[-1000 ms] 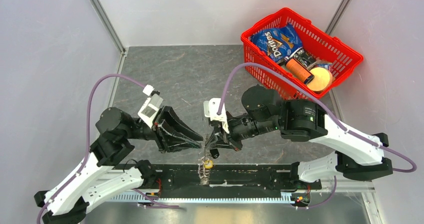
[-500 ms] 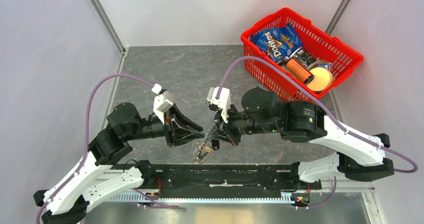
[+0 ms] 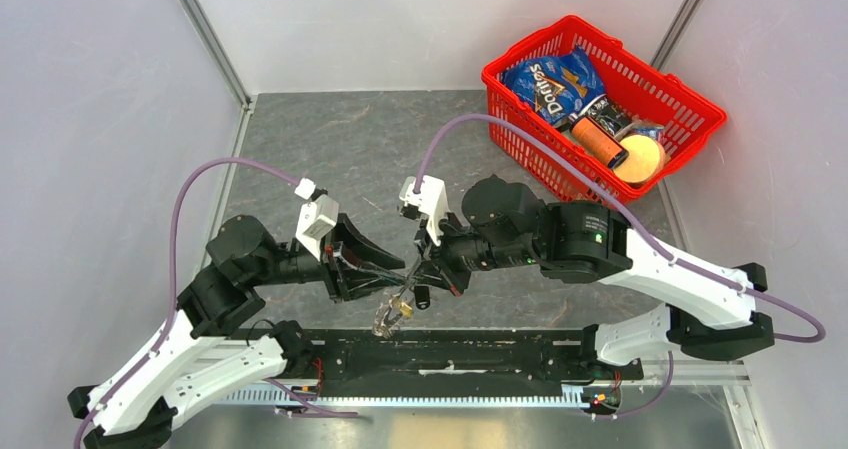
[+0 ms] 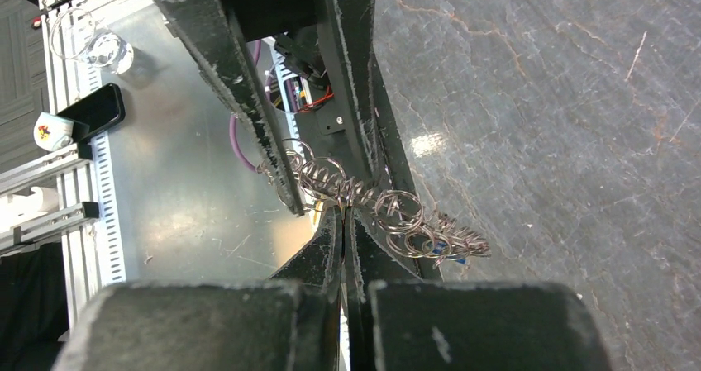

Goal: Put the keys on the keyring

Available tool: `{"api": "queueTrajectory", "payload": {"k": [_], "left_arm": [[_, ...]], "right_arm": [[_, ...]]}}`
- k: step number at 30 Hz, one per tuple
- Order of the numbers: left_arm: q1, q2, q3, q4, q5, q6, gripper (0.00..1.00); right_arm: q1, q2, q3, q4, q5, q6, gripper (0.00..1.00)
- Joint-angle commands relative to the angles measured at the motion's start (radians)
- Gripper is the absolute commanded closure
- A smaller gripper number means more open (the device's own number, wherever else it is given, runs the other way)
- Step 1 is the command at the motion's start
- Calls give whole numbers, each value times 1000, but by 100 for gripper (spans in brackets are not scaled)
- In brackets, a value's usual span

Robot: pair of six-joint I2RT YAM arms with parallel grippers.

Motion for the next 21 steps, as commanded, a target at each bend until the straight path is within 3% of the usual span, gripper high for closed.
{"api": "queueTrajectory", "payload": {"k": [1,15,21], "left_arm": [[0,1,-4,67,72,42,61],[-1,24,26,-17,169,86,66],[-1,30,33,-27,186,98,76]], "right_arm": [[-7,0,59,31,-38,30,100],[-9,-1,75,20,-134,20,100],[-9,9,85,12,-153,12,100]]}}
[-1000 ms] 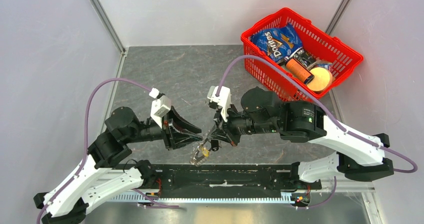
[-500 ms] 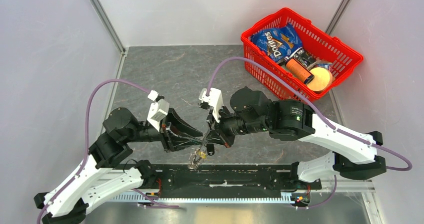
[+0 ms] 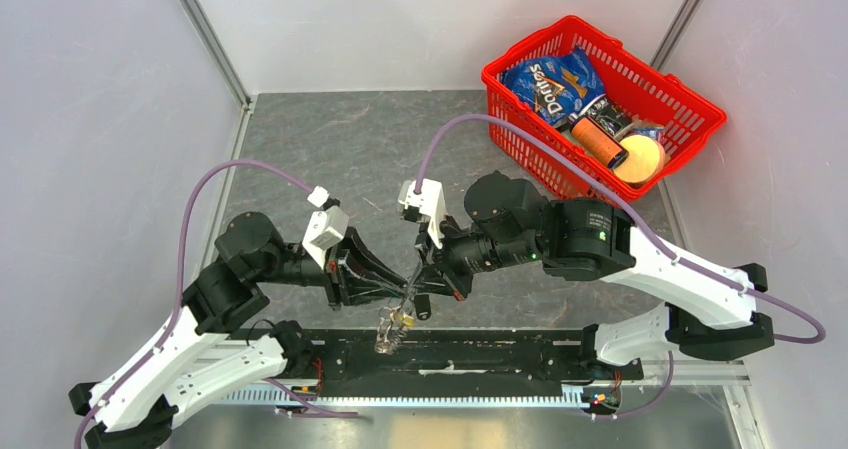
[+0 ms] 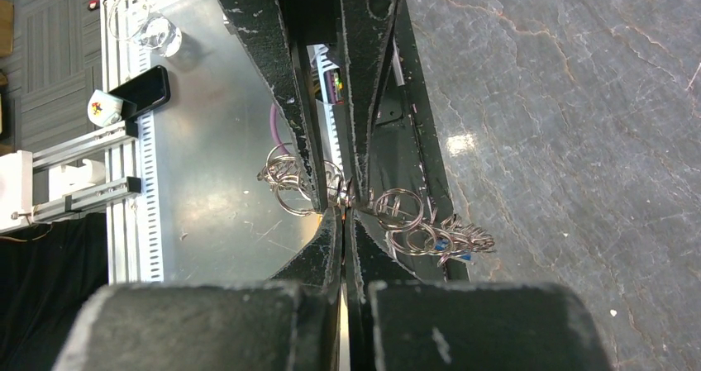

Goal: Put the keys on the keyring

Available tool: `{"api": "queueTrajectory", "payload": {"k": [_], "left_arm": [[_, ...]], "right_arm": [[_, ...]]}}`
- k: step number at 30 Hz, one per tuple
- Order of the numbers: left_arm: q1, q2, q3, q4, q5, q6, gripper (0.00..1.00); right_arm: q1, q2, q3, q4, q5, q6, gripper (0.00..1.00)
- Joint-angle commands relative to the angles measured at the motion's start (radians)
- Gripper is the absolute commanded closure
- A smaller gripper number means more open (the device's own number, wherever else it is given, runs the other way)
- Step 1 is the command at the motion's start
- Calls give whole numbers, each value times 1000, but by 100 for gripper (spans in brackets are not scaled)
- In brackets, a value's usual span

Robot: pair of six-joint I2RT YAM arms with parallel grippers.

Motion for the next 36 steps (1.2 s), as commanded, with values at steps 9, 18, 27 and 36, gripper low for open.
{"api": "queueTrajectory", "payload": {"k": [9,18,27,36], "left_arm": [[1,10,45,-27,37,61,83],[0,31,49,-18,79,61,98],[0,8,14,55,82,40,98],[-1,-75,-74,251,18,-49,98]], "right_arm": [[-6,9,52,13,-58,-11,100],[-5,29,60,12,-67,-12,100],[-5,55,70,32,-47,-12,100],[-6,-25,27,106,-2,7,60]]}}
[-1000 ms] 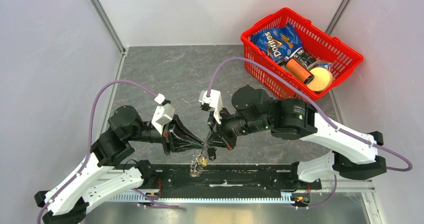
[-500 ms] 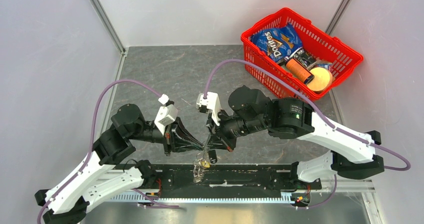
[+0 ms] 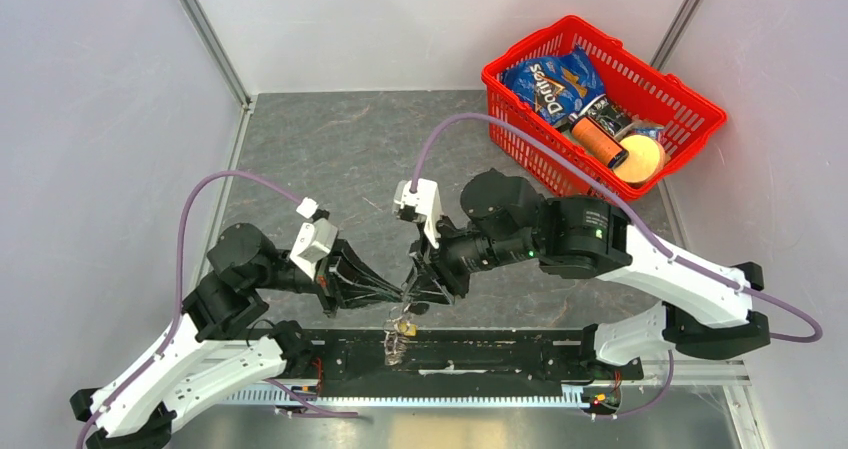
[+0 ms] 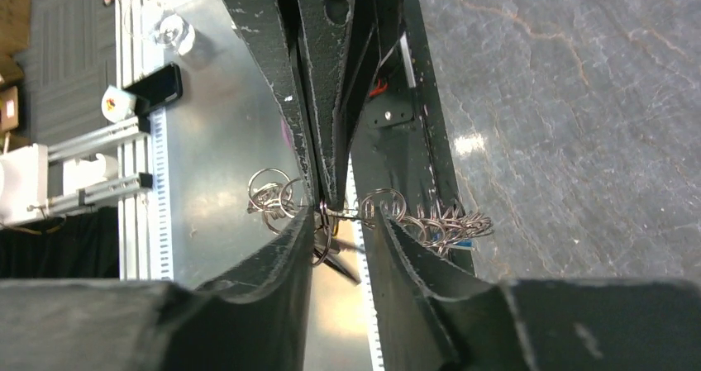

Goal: Put the keys on the keyring

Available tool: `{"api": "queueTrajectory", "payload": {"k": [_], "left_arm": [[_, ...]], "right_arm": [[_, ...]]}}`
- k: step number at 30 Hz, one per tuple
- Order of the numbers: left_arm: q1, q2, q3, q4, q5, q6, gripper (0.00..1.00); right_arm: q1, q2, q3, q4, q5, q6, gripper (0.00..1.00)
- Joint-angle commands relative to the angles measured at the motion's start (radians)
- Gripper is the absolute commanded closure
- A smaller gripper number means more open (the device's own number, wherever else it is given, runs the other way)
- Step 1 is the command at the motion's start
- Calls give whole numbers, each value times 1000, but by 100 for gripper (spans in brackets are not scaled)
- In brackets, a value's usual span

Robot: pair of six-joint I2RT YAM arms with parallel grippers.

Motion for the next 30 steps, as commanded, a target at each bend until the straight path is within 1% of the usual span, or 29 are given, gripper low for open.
{"api": "queueTrajectory", "payload": {"k": [1,3,7,11,16,20,26,30], "left_arm": [[-1,-29,-15,184,-54,-56,98],[-1,-36,-19,210,-75,-66,98],[-1,-45,-35,298,-125,-103,98],[0,-49,-48,361,-184,-136,98],[-1,-55,-57,389,-254,-141,98],[-1,-46,-53,391,-286,-144,98],[0,-45,-42,361,-340,-135,98],[0,-47,-39,340,-360,-122,98]], "right_arm": [[0,-72,-10,151,45,7,57],[0,-100,-21,175,62,8,54],[0,-161,-55,242,82,7,50],[0,-187,-59,276,95,15,49],[0,-178,-46,280,116,21,49],[0,-141,-7,263,126,27,50],[0,-97,29,229,221,25,53],[0,-90,33,230,230,25,58]]}}
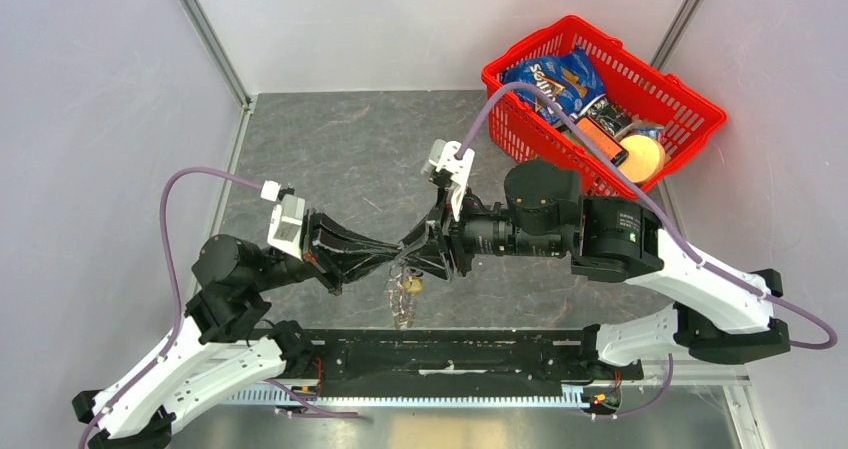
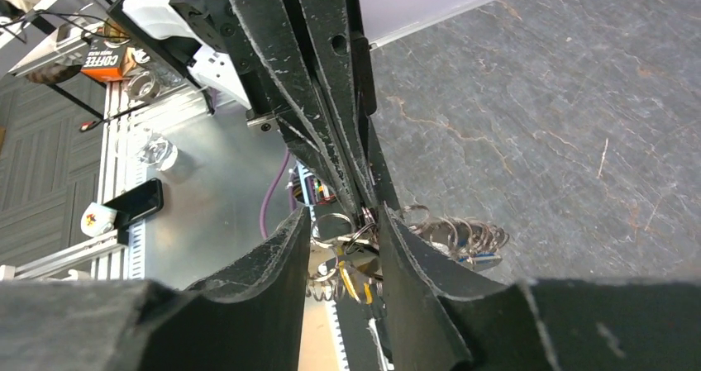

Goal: Put the keys on the keyring

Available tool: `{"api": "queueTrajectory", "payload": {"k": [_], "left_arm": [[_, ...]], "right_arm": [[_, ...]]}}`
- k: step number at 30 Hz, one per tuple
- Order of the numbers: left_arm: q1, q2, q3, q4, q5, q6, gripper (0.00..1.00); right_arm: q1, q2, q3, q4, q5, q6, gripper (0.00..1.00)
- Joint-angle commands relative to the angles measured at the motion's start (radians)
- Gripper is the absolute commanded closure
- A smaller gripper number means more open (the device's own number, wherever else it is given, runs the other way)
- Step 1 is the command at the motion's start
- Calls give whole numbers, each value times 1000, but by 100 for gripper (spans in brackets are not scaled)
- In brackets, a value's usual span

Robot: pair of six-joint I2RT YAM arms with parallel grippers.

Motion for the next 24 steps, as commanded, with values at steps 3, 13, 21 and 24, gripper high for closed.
{"api": "queueTrajectory", "payload": {"k": [3,13,21,24], "left_arm": [[-1,-7,27,29,-66,2,98],[0,-25,26,23,-81,15,98],[0,-38,25,23,-89,16,98],[-1,-41,26,25,-92,16,98]], "right_arm": [[1,-5,49,10,54,2,60],[0,-14,36,-2,111,-3,73],[1,-19,29,-7,133,-9,83],[1,-20,29,-7,135,-9,92]]}}
